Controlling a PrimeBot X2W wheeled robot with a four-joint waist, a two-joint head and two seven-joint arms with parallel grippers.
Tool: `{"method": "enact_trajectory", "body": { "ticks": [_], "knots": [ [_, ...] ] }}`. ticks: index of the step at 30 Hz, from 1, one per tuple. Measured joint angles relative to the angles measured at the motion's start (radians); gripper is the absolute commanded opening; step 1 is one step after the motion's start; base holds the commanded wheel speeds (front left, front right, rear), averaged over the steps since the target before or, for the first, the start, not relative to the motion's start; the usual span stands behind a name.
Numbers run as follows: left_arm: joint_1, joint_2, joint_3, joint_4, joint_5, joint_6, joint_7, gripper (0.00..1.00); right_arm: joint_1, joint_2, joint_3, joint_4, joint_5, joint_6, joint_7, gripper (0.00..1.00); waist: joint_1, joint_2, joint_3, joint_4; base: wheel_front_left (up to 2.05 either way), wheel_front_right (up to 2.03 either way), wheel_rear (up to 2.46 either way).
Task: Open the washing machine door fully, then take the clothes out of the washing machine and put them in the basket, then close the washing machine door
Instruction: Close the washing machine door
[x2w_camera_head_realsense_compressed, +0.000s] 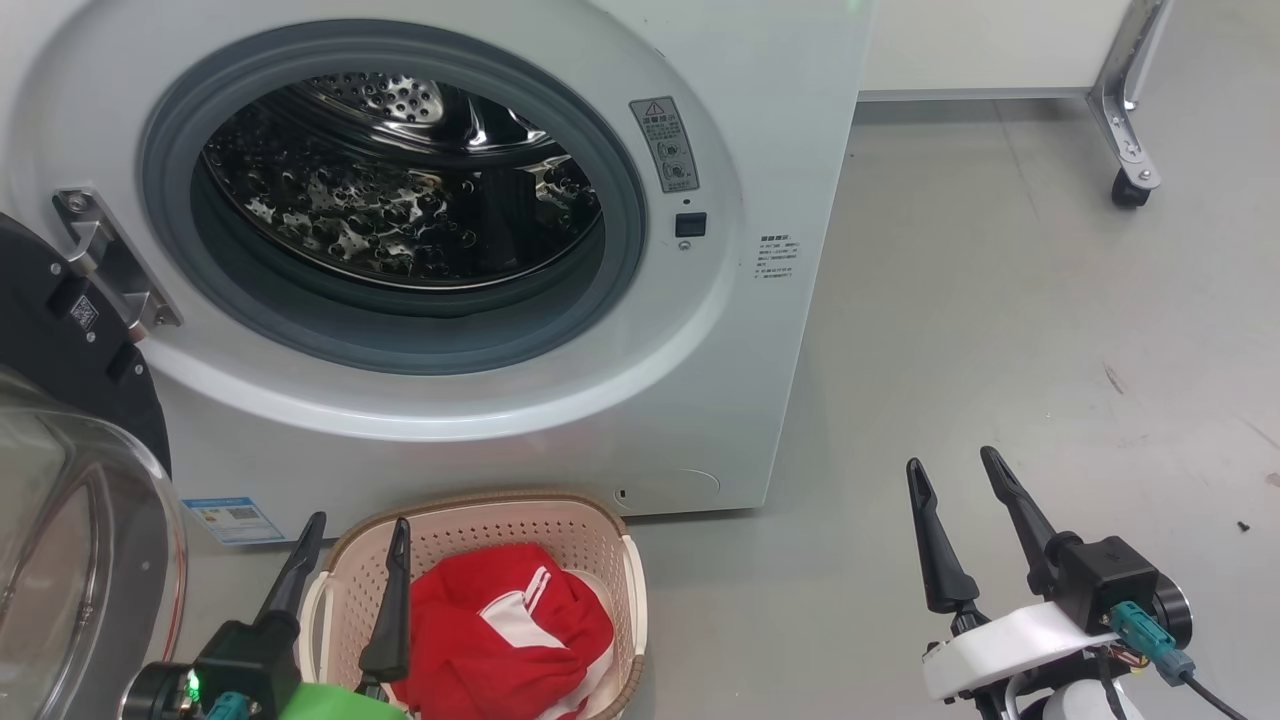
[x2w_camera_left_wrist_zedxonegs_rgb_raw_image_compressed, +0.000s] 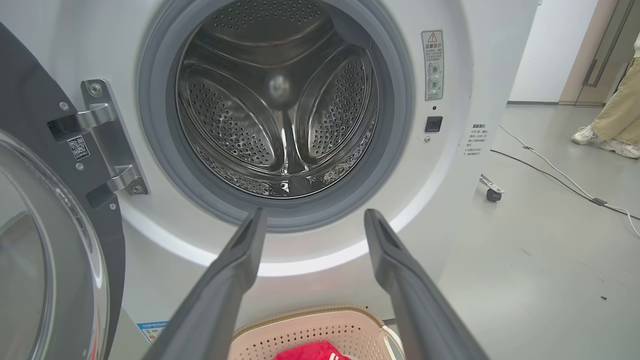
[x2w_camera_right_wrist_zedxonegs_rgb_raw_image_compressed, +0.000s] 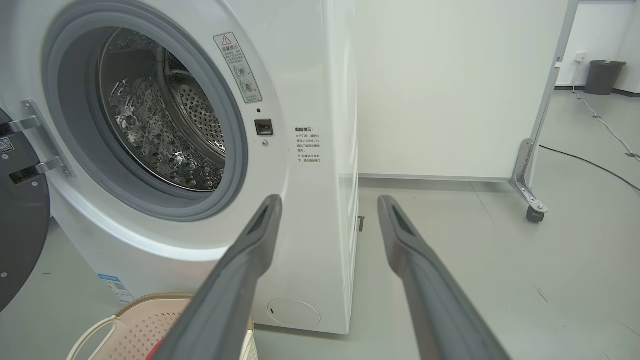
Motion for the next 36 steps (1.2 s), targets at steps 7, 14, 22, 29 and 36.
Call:
{"method": "enact_trajectory", "body": {
  "ticks": [7, 14, 22, 29, 36],
  "knots": [
    [0.005, 0.001, -0.002, -0.023, 0.012, 0.004, 0.014, 1.0, 0.0, 0.0, 0.0, 0.0, 0.001, 0.0, 0.0, 1.0, 0.0, 0.0, -0.001, -0.003, -0.4, 0.4, 0.0],
    [0.017, 0.001, -0.003, -0.045, 0.012, 0.012, 0.02, 1.0, 0.0, 0.0, 0.001, -0.004, 0.002, 0.0, 0.0, 1.0, 0.0, 0.0, 0.001, -0.003, -0.69, 0.69, 0.0],
    [0.022, 0.003, -0.01, -0.066, 0.015, 0.012, 0.031, 1.0, 0.0, 0.0, 0.001, -0.004, 0.002, 0.0, 0.0, 1.0, 0.0, 0.0, -0.002, -0.005, -1.01, 1.01, 0.0],
    [0.025, 0.004, -0.02, -0.081, 0.016, 0.012, 0.041, 1.0, 0.0, 0.0, 0.003, -0.004, 0.002, 0.0, 0.0, 1.0, 0.0, 0.0, -0.003, -0.007, -1.15, 1.15, 0.0],
    [0.037, 0.011, -0.02, -0.095, 0.016, 0.012, 0.049, 1.0, 0.001, 0.0, 0.003, -0.004, 0.004, 0.0, 0.0, 1.0, 0.0, 0.0, -0.001, -0.011, -0.9, 0.9, 0.0]
  ]
}}
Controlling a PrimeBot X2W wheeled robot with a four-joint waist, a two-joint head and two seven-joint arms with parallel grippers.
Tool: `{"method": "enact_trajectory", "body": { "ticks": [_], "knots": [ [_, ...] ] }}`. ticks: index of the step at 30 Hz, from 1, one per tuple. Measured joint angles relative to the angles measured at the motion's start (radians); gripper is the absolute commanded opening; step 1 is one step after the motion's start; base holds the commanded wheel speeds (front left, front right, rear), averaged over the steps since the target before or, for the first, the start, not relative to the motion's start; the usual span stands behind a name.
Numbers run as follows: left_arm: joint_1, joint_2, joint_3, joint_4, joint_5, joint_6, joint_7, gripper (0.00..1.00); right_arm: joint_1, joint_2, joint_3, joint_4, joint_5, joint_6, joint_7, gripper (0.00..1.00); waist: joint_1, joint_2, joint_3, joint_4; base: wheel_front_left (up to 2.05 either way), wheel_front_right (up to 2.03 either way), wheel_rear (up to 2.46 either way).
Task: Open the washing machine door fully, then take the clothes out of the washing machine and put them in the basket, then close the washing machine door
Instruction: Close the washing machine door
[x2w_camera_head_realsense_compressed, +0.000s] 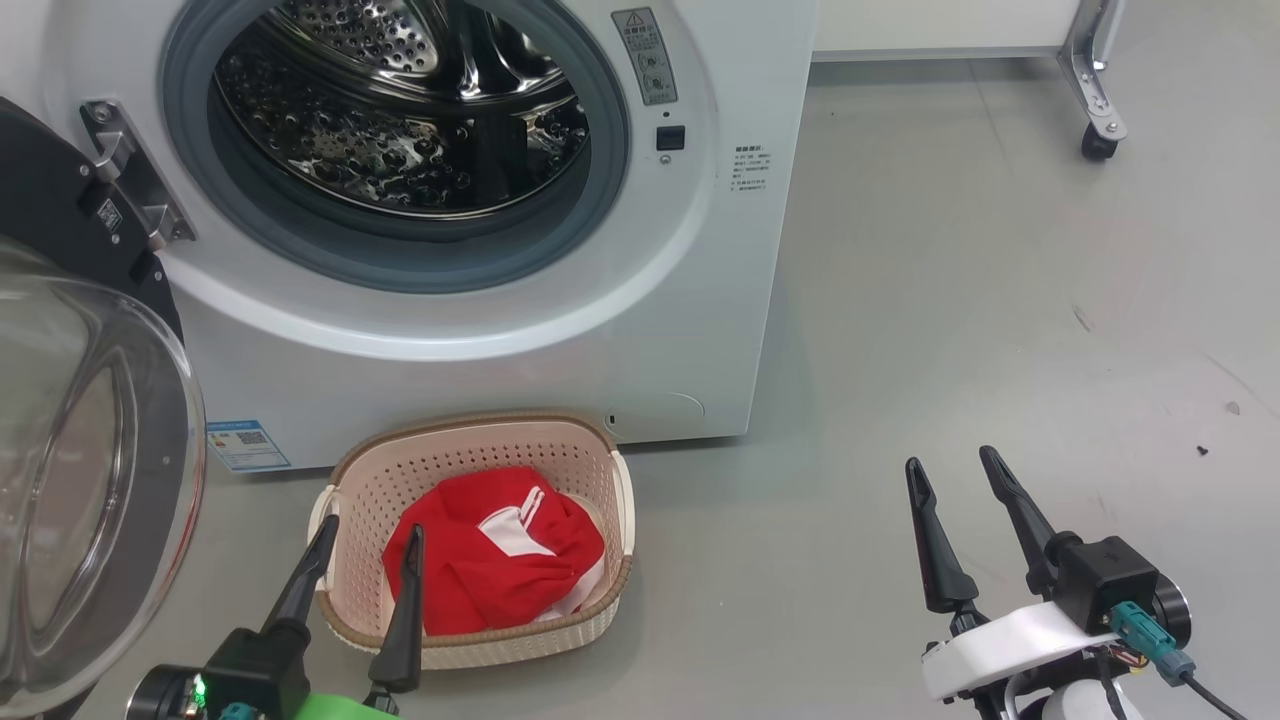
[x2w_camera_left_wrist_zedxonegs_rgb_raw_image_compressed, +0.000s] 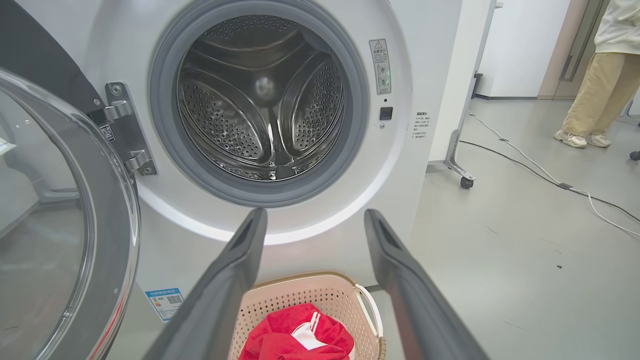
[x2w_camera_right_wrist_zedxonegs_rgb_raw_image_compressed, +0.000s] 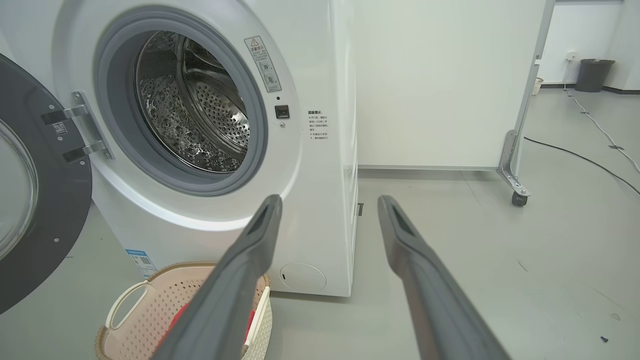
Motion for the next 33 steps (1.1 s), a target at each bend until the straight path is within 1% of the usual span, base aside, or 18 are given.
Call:
{"method": "enact_trajectory", "body": {
  "ticks": [13, 33],
  "knots": [
    [0.005, 0.003, 0.001, -0.013, 0.001, 0.0, 0.006, 1.0, 0.0, 0.0, -0.002, 0.0, 0.002, -0.001, 0.0, 1.0, 0.0, 0.0, 0.006, -0.003, -0.5, 0.5, 0.0],
    [0.006, 0.003, 0.001, -0.032, 0.002, 0.001, 0.014, 1.0, 0.0, 0.0, -0.004, 0.0, 0.001, -0.001, 0.0, 1.0, 0.0, 0.0, 0.008, -0.003, -0.02, 0.02, 0.0]
  ]
}}
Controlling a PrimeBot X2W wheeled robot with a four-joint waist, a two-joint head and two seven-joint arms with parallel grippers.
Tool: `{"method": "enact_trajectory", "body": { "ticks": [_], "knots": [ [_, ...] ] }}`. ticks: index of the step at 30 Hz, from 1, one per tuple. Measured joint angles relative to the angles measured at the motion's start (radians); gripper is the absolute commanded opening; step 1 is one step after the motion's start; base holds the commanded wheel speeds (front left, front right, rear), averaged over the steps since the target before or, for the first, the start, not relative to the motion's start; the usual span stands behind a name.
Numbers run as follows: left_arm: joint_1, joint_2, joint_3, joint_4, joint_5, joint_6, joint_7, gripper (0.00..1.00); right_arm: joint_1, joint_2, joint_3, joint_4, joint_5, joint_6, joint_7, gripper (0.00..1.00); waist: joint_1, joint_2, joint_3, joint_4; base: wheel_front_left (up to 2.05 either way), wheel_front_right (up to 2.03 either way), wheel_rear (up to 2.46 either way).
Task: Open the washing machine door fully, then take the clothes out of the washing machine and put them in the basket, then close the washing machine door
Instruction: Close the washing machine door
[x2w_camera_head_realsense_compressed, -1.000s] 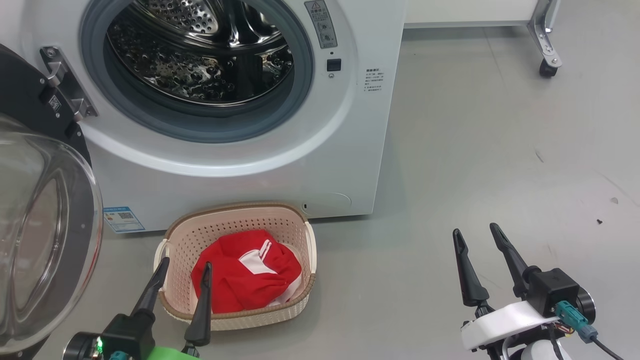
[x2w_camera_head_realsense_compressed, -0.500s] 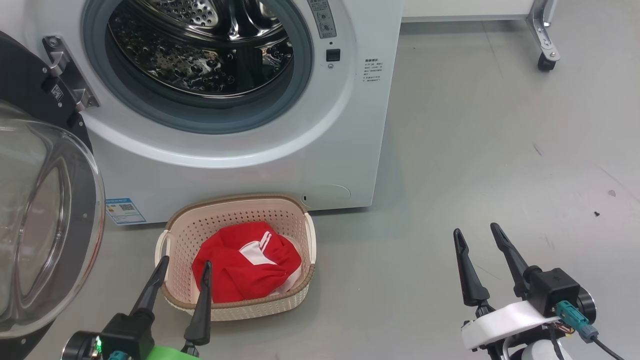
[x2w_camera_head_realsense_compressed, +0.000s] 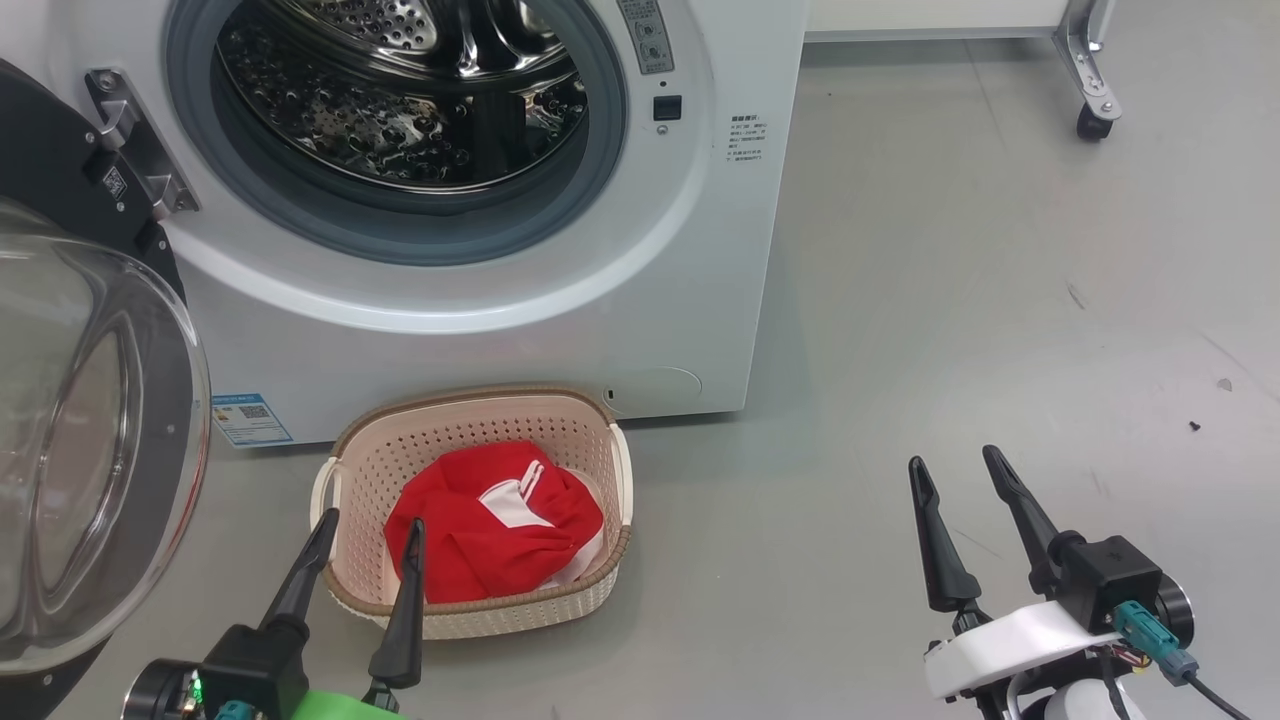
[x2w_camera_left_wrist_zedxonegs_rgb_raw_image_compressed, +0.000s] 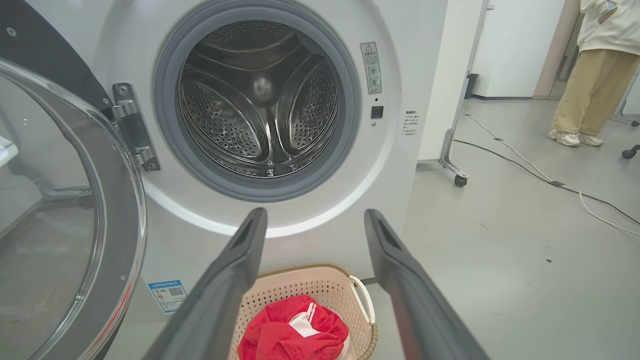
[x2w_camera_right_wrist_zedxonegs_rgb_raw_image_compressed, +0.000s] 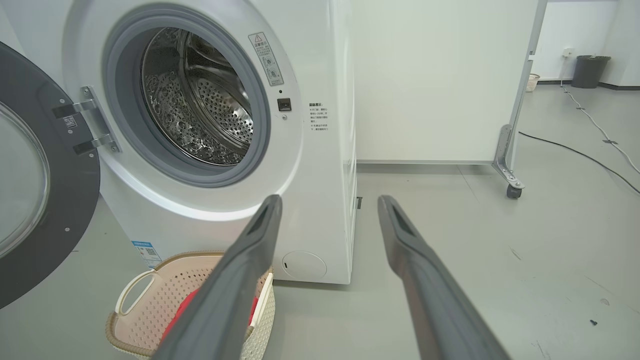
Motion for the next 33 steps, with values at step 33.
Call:
{"method": "enact_trajectory", "body": {
  "ticks": [33],
  "knots": [
    [-0.003, -0.006, -0.013, 0.02, 0.004, 0.008, -0.008, 1.0, 0.011, -0.01, -0.04, -0.01, -0.018, 0.01, 0.0, 1.0, 0.0, 0.0, -0.012, 0.213, 0.0, 0.0, 0.0]
  ]
}}
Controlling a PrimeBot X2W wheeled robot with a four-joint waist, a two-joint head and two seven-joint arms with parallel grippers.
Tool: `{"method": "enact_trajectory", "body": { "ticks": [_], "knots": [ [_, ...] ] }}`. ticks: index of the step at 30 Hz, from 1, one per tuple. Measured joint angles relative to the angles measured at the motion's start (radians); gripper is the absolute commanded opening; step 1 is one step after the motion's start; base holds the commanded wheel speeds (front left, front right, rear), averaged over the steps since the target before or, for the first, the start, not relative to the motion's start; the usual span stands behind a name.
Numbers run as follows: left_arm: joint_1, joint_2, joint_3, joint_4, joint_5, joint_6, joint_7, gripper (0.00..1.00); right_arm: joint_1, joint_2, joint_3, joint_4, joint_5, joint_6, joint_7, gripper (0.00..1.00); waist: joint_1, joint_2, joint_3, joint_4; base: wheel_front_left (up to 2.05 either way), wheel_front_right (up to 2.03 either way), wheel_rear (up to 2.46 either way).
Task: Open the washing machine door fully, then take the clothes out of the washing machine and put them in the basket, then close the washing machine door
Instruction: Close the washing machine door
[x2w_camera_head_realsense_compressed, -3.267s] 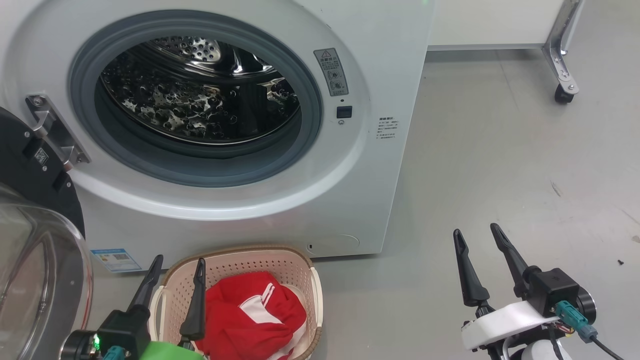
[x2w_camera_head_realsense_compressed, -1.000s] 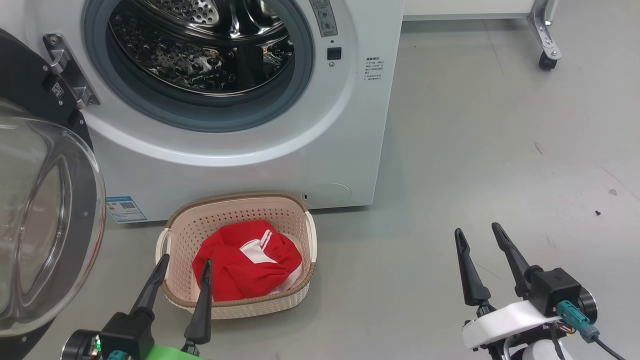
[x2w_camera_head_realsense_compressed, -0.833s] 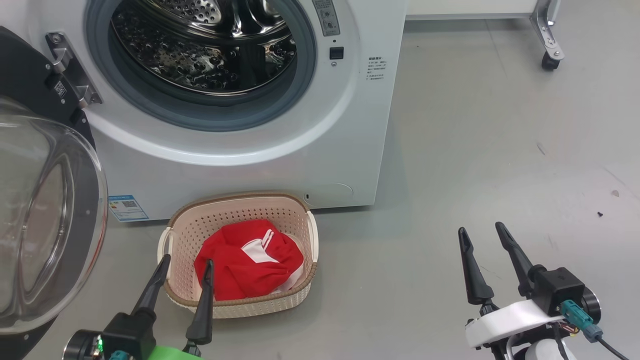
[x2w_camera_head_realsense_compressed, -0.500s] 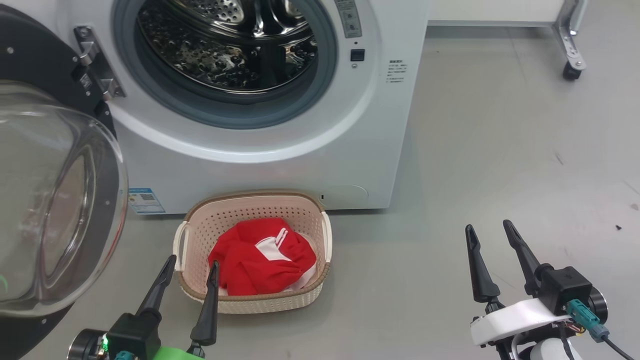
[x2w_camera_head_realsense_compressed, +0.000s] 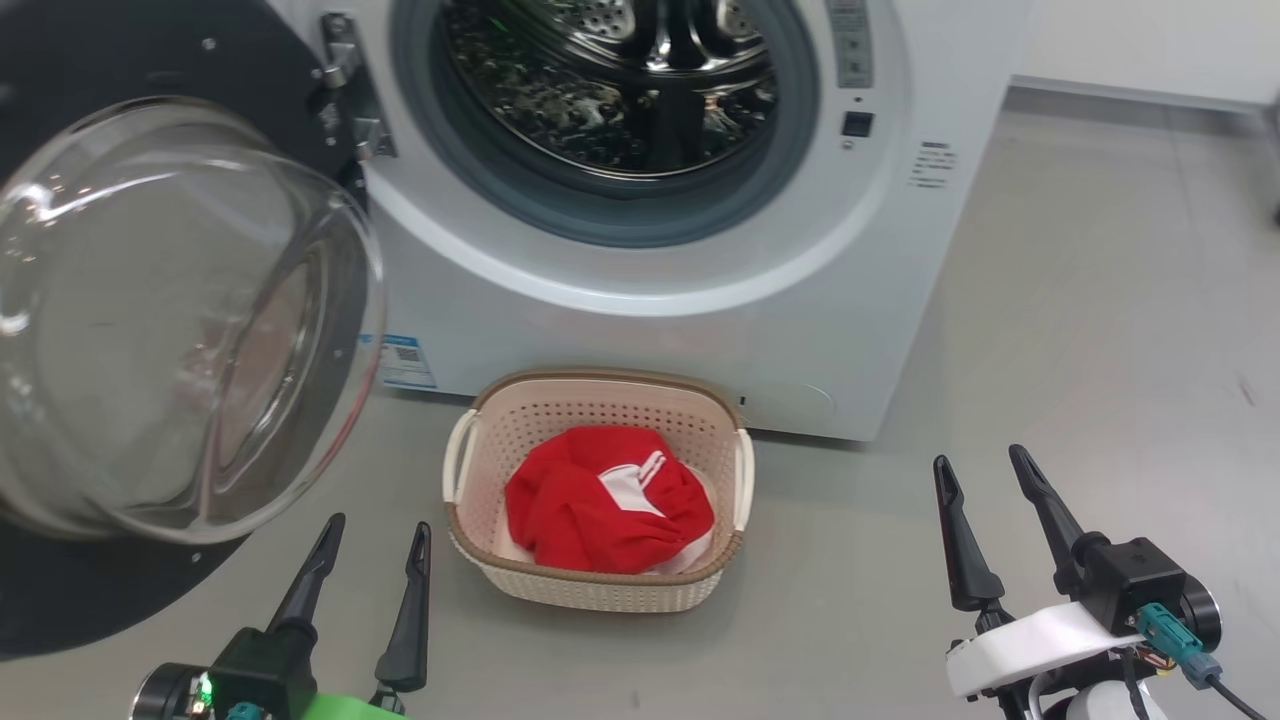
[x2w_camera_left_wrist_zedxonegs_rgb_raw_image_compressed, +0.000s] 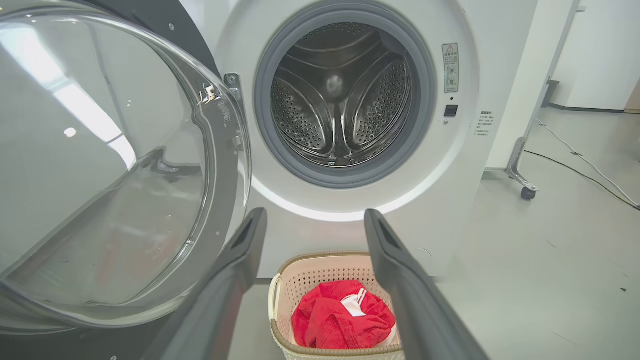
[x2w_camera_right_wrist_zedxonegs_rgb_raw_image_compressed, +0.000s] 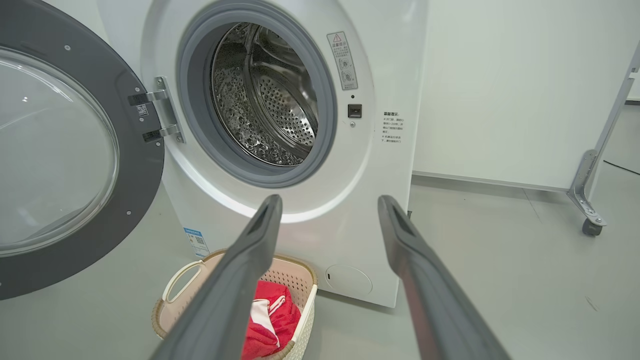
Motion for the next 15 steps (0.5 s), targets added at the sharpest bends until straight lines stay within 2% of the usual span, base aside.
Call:
{"method": "enact_trajectory", "body": {
  "ticks": [15],
  "knots": [
    [0.0, -0.006, 0.011, 0.009, 0.0, 0.01, -0.008, 1.0, 0.011, 0.001, 0.003, 0.002, -0.001, 0.008, 0.0, 1.0, 0.0, 0.0, -0.016, 0.206, 0.0, 0.0, 0.0]
  ]
}}
